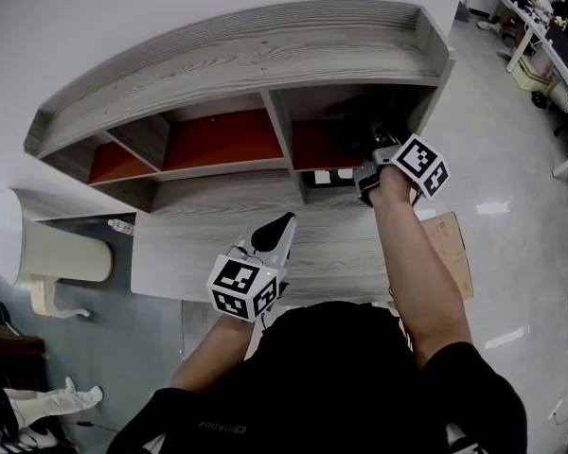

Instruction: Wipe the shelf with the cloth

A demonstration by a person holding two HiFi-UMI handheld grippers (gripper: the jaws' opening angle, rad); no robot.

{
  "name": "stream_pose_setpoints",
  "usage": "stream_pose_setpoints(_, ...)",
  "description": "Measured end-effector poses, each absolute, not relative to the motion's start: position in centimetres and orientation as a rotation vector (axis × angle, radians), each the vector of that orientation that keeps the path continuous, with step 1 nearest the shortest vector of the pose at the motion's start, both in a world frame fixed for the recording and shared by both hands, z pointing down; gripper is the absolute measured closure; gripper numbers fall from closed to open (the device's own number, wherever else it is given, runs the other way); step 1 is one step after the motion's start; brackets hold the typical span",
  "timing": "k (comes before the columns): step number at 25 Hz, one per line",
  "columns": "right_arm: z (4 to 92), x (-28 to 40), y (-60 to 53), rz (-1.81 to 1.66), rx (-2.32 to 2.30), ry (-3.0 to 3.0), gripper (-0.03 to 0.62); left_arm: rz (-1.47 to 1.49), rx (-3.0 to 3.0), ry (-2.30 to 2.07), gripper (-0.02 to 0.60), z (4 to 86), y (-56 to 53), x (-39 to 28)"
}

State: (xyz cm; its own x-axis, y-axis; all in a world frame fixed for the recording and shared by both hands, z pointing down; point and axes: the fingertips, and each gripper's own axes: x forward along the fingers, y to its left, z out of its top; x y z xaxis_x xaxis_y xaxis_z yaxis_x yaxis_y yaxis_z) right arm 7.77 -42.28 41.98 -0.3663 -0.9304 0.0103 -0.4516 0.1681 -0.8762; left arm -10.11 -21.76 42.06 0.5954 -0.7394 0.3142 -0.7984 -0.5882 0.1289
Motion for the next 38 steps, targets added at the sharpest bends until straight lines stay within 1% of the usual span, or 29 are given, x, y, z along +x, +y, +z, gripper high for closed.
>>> stream_pose_setpoints(6,38.4,7.3,-42.0,-1.041,-1.283,1.968,0.490,0.326,2.581,-1.256,0.574,41.8,-21.9,-9.9)
stream_pose_setpoints(21,28.7,6.7,-41.5,-0.697,-1.416,2.186,0.490,0.308,2.583,-1.265,0.572,41.4,-22.1,-10.0)
stream_pose_setpoints(28,27.0,6.3,-41.2,-0.522,-1.543,2.308,0.490,0.302,2.577,-1.273,0.573,41.4,-22.3,-10.3)
stream_pose_setpoints(38,27.5,6.1,-41.5,-0.410,-1.653,2.386,0.490,0.298,2.572,-1.275,0.573,41.5,-22.6,-10.4)
